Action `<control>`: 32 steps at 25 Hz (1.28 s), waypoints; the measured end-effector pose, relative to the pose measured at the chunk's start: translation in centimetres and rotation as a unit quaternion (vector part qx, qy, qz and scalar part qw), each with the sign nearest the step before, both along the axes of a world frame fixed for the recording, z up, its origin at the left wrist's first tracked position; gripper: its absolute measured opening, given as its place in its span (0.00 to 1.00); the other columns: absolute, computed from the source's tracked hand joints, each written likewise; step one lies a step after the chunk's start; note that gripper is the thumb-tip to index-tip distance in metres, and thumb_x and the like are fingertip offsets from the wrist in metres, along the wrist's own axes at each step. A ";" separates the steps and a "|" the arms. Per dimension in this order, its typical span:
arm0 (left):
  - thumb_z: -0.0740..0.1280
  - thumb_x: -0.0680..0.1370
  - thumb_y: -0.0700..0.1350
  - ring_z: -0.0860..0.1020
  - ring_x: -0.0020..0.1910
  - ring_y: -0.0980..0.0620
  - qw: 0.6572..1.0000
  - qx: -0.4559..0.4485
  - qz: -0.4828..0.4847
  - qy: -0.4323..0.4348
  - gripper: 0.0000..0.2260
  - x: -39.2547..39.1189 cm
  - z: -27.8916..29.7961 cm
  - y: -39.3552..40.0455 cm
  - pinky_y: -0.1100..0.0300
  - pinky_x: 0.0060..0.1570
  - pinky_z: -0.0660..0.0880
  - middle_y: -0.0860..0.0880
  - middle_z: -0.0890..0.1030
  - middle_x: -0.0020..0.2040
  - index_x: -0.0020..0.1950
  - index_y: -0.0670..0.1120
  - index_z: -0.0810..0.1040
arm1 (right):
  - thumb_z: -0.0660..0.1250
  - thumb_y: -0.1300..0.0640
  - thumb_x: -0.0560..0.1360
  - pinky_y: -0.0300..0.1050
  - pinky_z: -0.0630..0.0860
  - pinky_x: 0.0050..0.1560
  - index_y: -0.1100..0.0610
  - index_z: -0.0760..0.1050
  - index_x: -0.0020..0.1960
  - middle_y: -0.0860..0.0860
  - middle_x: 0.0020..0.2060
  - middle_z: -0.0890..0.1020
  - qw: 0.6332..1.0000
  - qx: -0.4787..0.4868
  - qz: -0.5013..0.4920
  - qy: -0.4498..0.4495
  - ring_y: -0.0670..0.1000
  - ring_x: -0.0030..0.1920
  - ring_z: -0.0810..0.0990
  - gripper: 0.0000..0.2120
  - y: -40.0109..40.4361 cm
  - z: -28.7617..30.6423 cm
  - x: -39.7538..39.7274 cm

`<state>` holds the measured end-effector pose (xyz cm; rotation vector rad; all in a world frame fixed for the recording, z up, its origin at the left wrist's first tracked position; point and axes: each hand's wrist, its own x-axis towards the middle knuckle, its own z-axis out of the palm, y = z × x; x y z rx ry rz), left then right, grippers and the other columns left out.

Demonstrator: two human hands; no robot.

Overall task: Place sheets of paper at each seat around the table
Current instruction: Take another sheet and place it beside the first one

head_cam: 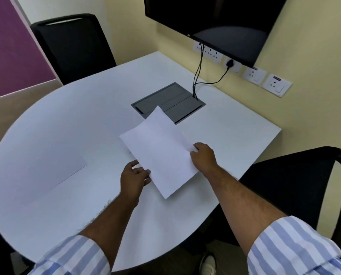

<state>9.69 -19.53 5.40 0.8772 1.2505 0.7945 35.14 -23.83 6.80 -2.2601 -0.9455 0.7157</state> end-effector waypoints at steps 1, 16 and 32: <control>0.74 0.75 0.32 0.86 0.47 0.45 1.000 0.008 0.015 0.008 0.22 1.3 -0.3 -0.6 0.51 0.49 0.85 0.42 0.85 0.47 0.67 0.45 0.75 | 0.63 0.61 0.79 0.51 0.77 0.68 0.60 0.78 0.70 0.54 0.66 0.82 1.000 -0.003 0.000 -0.003 0.57 0.65 0.80 0.20 -0.4 0.1 1.3; 0.73 0.78 0.38 0.86 0.44 0.46 0.986 -0.009 -0.016 0.163 0.06 19.1 -4.7 -2.9 0.47 0.48 0.86 0.48 0.87 0.49 0.54 0.44 0.87 | 0.59 0.67 0.75 0.44 0.78 0.55 0.57 0.79 0.66 0.55 0.61 0.84 0.997 -0.070 0.008 0.008 0.57 0.58 0.82 0.22 -2.5 -5.6 18.4; 0.68 0.78 0.49 0.76 0.64 0.46 0.853 0.073 -0.316 0.408 0.20 23.7 -11.4 -0.1 0.52 0.62 0.77 0.47 0.74 0.66 0.70 0.50 0.77 | 0.63 0.67 0.76 0.45 0.75 0.52 0.54 0.74 0.69 0.56 0.62 0.82 0.987 -0.153 0.007 -0.050 0.59 0.59 0.81 0.23 0.3 -12.4 24.4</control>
